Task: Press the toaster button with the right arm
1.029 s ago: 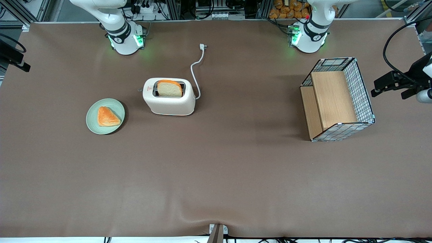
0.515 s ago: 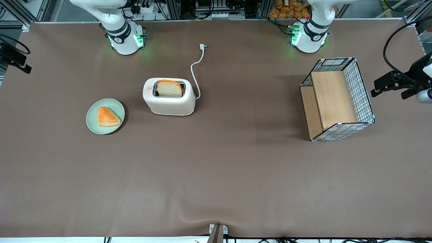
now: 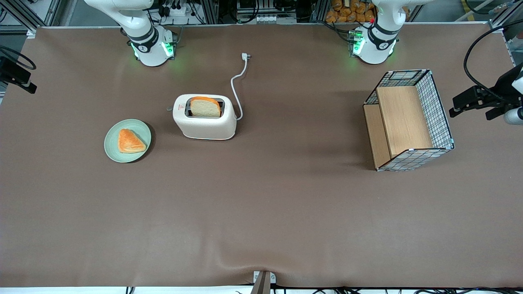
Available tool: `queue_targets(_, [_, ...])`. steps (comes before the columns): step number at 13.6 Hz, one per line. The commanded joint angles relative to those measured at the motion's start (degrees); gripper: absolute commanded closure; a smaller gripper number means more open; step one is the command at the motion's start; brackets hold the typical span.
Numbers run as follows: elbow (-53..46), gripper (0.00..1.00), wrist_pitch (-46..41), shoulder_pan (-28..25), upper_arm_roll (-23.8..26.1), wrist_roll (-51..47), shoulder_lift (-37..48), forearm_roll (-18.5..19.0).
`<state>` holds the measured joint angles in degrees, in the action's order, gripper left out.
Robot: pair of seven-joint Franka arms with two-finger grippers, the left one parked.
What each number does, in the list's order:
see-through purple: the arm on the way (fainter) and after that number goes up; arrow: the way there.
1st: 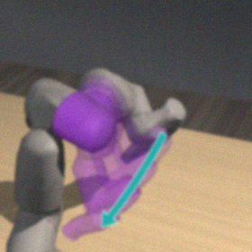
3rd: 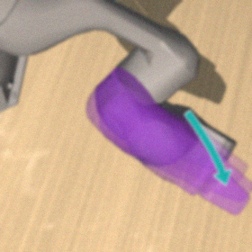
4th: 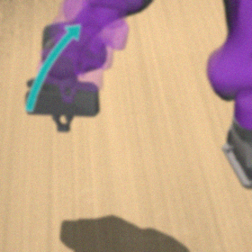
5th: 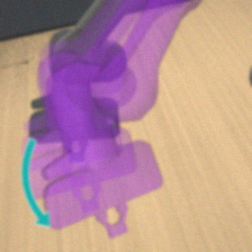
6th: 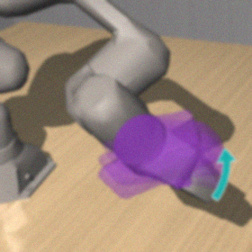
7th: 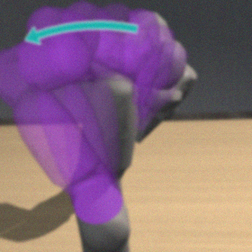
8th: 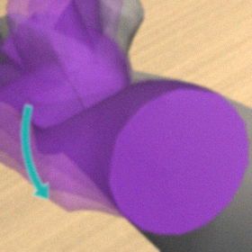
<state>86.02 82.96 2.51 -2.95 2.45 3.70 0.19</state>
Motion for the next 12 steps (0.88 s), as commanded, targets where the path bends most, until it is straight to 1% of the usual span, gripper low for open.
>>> queue_targets(1, [-1.12, 0.00, 0.36, -0.57, -0.21, -0.79, -1.06, 0.42])
queue_targets(7, [-1.03, 0.00, 0.19, -0.58, -0.13, -1.05, -1.15, -0.98])
queue_targets(12, [-0.76, 0.00, 0.28, -0.66, -0.13, -0.96, -1.15, -0.99])
